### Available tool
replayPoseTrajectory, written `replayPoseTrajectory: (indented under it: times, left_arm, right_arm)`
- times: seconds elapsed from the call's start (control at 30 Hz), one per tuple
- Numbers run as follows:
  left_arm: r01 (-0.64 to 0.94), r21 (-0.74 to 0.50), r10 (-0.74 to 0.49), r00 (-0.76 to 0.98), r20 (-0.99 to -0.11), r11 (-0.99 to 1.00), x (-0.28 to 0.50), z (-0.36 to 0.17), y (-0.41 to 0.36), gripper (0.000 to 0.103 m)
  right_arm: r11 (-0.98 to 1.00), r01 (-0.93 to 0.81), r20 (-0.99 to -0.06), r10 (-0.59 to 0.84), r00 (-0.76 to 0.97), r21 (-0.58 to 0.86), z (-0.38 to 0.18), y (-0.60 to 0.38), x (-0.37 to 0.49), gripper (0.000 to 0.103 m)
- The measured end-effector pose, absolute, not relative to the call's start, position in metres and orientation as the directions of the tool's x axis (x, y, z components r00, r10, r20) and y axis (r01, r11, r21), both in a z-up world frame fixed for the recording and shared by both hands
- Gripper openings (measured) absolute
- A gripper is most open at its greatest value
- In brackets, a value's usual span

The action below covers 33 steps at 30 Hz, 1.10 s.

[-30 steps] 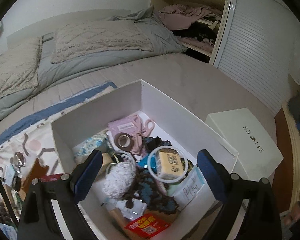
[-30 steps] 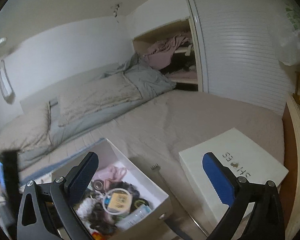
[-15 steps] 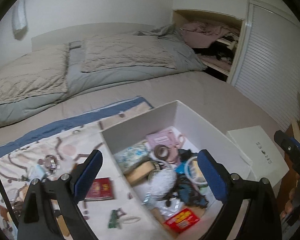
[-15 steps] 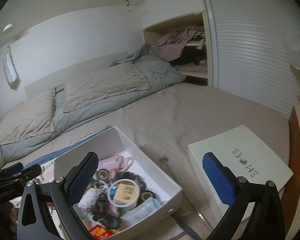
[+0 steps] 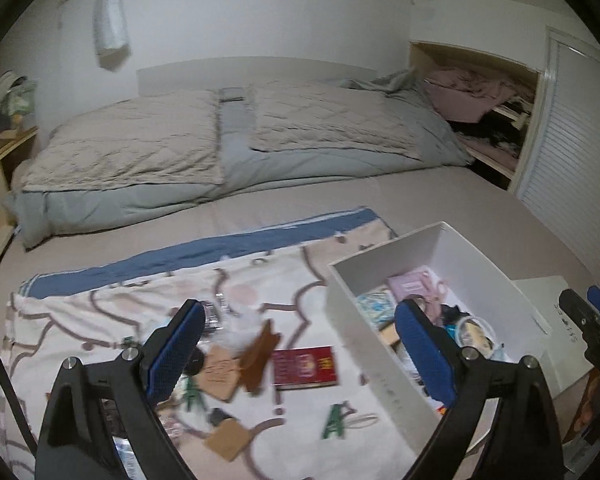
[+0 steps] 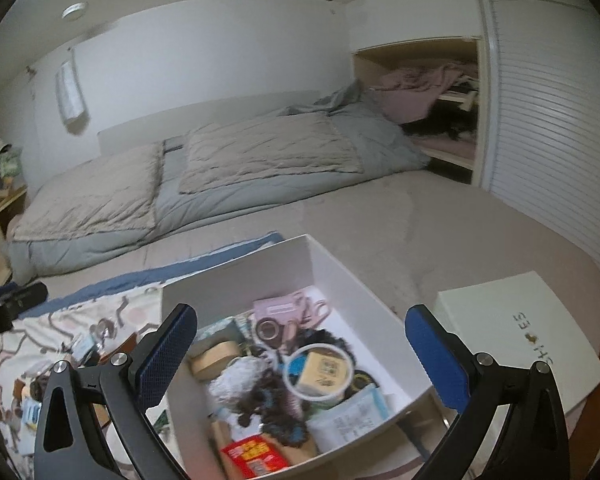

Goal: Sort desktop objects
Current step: 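Withdraw both grippers from the white box back over the sheet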

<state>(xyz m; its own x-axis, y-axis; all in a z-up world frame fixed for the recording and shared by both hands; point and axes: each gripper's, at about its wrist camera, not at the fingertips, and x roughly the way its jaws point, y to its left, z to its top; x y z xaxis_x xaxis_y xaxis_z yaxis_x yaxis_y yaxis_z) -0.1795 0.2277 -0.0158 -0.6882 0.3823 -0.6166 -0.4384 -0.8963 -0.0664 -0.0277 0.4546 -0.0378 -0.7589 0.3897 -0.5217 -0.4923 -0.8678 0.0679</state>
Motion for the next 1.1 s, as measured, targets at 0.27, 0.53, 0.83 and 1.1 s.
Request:
replayPoseTrajectory:
  times: [0.27, 0.53, 0.83, 1.1]
  left_arm:
    - [-0.367, -0.059, 0.324, -0.721, -0.613, -0.928, -0.178, -0.015, 0.174, 0.097]
    - [-0.291, -0.08, 0.276, -0.736, -0.618, -0.953, -0.177, -0.018, 0.123, 0.097]
    - [-0.2, -0.115, 0.228, -0.756, -0.613, -0.973, -0.173, -0.022, 0.067, 0.097]
    - [-0.136, -0.119, 0.18, -0.762, -0.622, -0.984, -0.168, -0.032, 0.028, 0.097]
  right_arm:
    - [-0.912, -0.406, -0.535, 0.318, -0.783, 0.052, -0.037, 0.413, -0.049, 0.103]
    - [-0.94, -0.337, -0.537, 0.26, -0.803, 0.047, -0.035, 0.374, -0.065, 0.103]
    - [-0.967, -0.247, -0.562, 0.173, -0.809, 0.057, -0.041, 0.33, -0.083, 0.103]
    - [-0.985, -0.172, -0.584, 0.122, -0.803, 0.03, -0.048, 0.294, -0.092, 0.103]
